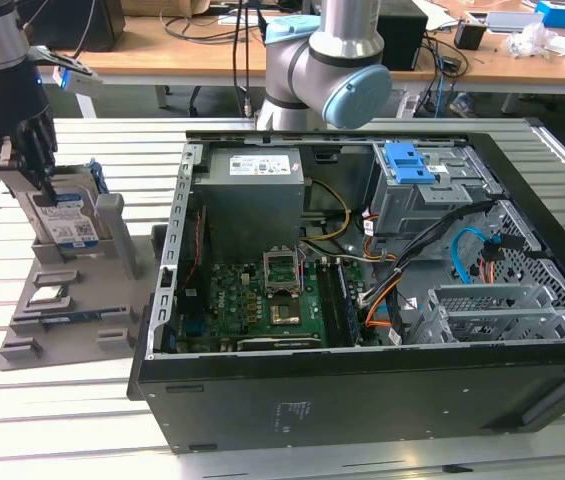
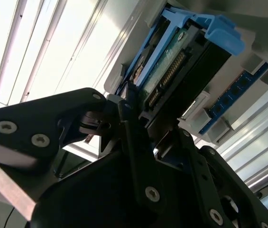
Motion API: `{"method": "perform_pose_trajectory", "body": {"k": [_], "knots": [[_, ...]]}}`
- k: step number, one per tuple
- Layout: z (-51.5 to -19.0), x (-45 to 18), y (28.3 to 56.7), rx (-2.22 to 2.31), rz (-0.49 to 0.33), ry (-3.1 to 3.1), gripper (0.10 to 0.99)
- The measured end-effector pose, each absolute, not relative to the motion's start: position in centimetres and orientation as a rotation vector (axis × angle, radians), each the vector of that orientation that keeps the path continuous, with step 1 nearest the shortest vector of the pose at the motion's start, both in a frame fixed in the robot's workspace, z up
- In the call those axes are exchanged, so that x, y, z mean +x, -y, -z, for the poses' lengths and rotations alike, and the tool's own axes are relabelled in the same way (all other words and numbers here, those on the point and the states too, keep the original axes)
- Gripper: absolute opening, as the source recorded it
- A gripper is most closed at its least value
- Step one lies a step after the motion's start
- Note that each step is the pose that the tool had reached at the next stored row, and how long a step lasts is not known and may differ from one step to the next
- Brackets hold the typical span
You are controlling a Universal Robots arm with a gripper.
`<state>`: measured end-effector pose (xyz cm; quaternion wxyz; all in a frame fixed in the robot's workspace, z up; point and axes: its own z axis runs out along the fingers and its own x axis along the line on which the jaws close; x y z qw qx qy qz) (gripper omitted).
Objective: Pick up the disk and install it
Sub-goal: 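Pick up the disk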
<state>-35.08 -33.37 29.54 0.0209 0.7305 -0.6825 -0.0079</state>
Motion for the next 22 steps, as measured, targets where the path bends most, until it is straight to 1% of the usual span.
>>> {"method": "perform_pose_trajectory", "body": {"k": [9, 17, 22], "knots": [[-31.8, -35.1, 33.1, 2.265, 0.024, 2.116, 0.369], [-35.1, -35.1, 32.8, 2.265, 0.024, 2.116, 0.369], [-36.5, -35.1, 32.7, 2.265, 0.024, 2.116, 0.369]]}}
